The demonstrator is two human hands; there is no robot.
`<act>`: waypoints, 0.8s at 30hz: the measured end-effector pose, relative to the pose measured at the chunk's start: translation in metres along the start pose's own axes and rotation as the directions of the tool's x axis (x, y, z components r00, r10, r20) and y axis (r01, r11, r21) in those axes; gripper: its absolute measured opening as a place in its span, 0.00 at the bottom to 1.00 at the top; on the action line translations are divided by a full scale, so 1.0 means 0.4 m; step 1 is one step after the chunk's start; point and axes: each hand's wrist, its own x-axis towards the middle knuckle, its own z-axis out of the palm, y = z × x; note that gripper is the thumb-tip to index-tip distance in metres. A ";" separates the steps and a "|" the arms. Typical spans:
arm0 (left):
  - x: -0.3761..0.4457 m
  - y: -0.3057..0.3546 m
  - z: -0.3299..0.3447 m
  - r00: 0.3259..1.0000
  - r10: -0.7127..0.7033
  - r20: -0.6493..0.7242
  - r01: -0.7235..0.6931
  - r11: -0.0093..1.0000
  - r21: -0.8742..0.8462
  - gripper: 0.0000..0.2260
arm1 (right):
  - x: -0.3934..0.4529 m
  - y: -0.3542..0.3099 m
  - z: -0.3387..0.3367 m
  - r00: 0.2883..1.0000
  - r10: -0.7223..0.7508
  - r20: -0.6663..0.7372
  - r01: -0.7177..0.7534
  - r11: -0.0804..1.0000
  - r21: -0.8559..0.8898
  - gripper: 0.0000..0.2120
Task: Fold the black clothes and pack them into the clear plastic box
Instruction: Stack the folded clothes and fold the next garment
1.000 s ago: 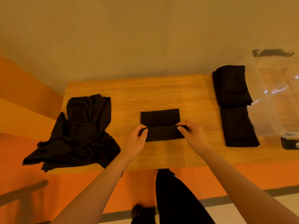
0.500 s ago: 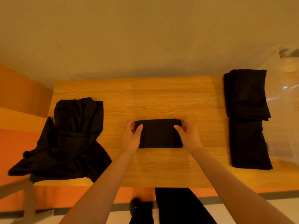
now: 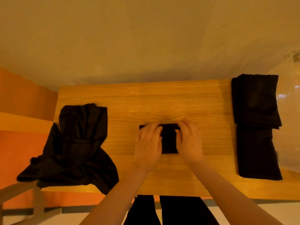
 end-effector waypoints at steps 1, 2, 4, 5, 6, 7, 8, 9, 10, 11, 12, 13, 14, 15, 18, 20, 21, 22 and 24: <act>-0.012 0.006 0.009 0.989 0.106 0.105 -0.111 0.993 0.038 0.18 | -0.011 -0.008 0.013 0.993 -0.102 0.064 0.106 0.993 -0.053 0.18; -0.025 0.002 0.019 0.964 0.157 0.217 -0.179 0.980 0.085 0.20 | -0.023 -0.011 0.028 0.971 -0.170 0.166 0.188 0.977 -0.104 0.20; -0.048 -0.024 0.026 0.921 0.118 0.372 -0.203 0.959 0.199 0.26 | -0.047 0.001 0.054 0.911 -0.200 0.361 0.286 0.936 -0.205 0.23; -0.056 -0.041 0.020 0.912 0.057 0.407 -0.171 0.953 0.249 0.30 | -0.055 0.012 0.063 0.891 -0.180 0.417 0.301 0.922 -0.245 0.24; -0.059 -0.060 0.008 0.905 -0.007 0.425 -0.129 0.949 0.289 0.32 | -0.060 0.019 0.066 0.880 -0.146 0.451 0.294 0.915 -0.278 0.24; -0.063 -0.083 -0.002 0.897 -0.064 0.438 -0.090 0.943 0.321 0.34 | -0.062 0.022 0.065 0.872 -0.102 0.478 0.272 0.913 -0.302 0.24; -0.067 -0.103 -0.017 0.887 -0.134 0.443 -0.029 0.940 0.341 0.35 | -0.062 0.019 0.061 0.866 -0.056 0.497 0.245 0.914 -0.323 0.25; -0.069 -0.120 -0.034 0.873 -0.207 0.441 0.043 0.934 0.354 0.36 | -0.060 0.010 0.054 0.863 -0.007 0.504 0.208 0.915 -0.344 0.26; -0.071 -0.133 -0.048 0.866 -0.256 0.429 0.091 0.925 0.369 0.36 | -0.060 -0.004 0.047 0.863 0.051 0.503 0.160 0.917 -0.366 0.28; -0.073 -0.142 -0.065 0.864 -0.278 0.419 0.114 0.920 0.376 0.37 | -0.066 -0.016 0.043 0.861 0.102 0.497 0.112 0.917 -0.383 0.30; -0.076 -0.146 -0.077 0.870 -0.268 0.413 0.111 0.924 0.366 0.38 | -0.073 -0.030 0.040 0.863 0.142 0.485 0.072 0.915 -0.397 0.31; -0.077 -0.146 -0.087 0.877 -0.244 0.414 0.095 0.933 0.347 0.39 | -0.082 -0.047 0.040 0.869 0.167 0.466 0.044 0.911 -0.409 0.32; -0.079 -0.146 -0.088 0.883 -0.203 0.422 0.064 0.945 0.321 0.38 | -0.090 -0.068 0.043 0.888 0.163 0.430 0.034 0.910 -0.414 0.31; -0.078 -0.140 -0.094 0.883 -0.164 0.441 0.041 0.961 0.275 0.36 | -0.097 -0.093 0.047 0.901 0.157 0.404 0.027 0.910 -0.414 0.31; -0.084 -0.137 -0.078 0.880 -0.044 0.472 -0.043 0.984 0.171 0.33 | -0.103 -0.157 0.070 0.889 0.156 0.432 0.014 0.931 -0.365 0.30; -0.082 -0.133 -0.078 0.906 0.081 0.416 -0.162 0.973 0.163 0.31 | -0.110 -0.153 0.072 0.870 0.096 0.483 0.050 0.958 -0.282 0.30; -0.080 -0.133 -0.076 0.900 0.149 0.411 -0.236 0.956 0.172 0.31 | -0.122 -0.137 0.067 0.875 0.078 0.477 0.064 0.959 -0.275 0.31; -0.074 -0.136 -0.075 0.868 0.204 0.453 -0.319 0.928 0.193 0.31 | -0.137 -0.111 0.066 0.884 0.097 0.458 0.056 0.949 -0.309 0.34; -0.060 -0.148 -0.059 0.816 0.222 0.533 -0.377 0.904 0.202 0.31 | -0.164 -0.071 0.054 0.895 0.192 0.403 -0.020 0.919 -0.394 0.34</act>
